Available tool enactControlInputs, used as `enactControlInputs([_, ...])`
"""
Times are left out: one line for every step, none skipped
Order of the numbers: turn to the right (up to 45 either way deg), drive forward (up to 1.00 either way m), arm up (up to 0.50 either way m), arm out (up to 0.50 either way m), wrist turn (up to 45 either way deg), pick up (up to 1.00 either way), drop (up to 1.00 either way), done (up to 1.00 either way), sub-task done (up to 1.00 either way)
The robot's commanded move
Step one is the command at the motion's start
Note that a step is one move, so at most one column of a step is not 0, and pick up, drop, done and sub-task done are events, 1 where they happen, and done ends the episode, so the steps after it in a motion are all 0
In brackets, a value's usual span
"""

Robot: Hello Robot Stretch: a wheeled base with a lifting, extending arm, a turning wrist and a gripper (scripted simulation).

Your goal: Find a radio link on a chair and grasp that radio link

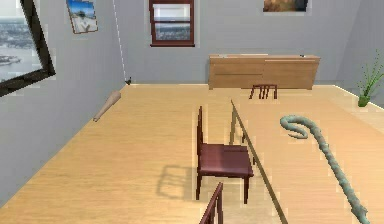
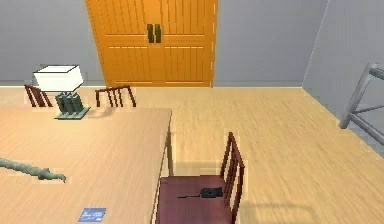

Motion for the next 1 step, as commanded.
enactControlInputs([0.0, 0.00, 0.46, 0.00, 0.0, 0.00, 0.00, 0.00, 0.00])
